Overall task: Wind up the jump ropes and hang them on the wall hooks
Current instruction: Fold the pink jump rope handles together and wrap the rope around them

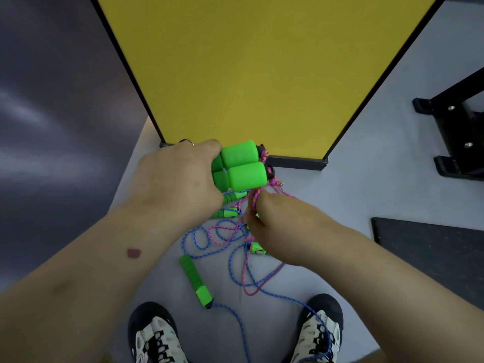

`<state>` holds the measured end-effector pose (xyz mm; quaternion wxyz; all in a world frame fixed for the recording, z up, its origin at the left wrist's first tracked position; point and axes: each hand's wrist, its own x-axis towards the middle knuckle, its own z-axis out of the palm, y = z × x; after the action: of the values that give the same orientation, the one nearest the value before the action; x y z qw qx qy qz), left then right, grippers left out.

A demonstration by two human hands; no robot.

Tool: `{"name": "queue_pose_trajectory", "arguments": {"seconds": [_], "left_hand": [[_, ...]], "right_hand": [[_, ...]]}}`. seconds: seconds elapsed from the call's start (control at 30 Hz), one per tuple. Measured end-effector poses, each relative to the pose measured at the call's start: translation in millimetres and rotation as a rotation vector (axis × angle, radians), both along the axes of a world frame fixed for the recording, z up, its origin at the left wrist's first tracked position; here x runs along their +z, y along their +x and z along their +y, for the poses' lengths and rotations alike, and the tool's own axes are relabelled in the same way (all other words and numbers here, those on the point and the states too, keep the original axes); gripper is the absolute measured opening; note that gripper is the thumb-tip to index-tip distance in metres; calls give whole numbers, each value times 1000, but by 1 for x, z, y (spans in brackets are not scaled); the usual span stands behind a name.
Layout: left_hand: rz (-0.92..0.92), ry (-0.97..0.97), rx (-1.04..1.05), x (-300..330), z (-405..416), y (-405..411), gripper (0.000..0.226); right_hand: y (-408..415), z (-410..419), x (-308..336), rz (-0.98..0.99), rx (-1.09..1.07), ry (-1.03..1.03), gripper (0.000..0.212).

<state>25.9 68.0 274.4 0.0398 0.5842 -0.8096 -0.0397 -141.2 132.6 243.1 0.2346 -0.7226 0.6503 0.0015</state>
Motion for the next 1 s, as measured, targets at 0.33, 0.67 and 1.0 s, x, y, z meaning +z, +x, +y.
{"name": "queue_pose_trajectory", "arguments": {"seconds": [0.33, 0.67, 1.0], "left_hand": [[-120, -81, -35, -14, 1, 3, 43], [-55, -159, -174, -17, 7, -7, 51], [85, -47, -231, -3, 9, -7, 53]], "right_hand": [[-6, -1, 52, 123, -75, 58, 34], [-4, -13, 22, -779, -430, -44, 55], [-6, -16, 23, -881, -543, -301, 21]]}}
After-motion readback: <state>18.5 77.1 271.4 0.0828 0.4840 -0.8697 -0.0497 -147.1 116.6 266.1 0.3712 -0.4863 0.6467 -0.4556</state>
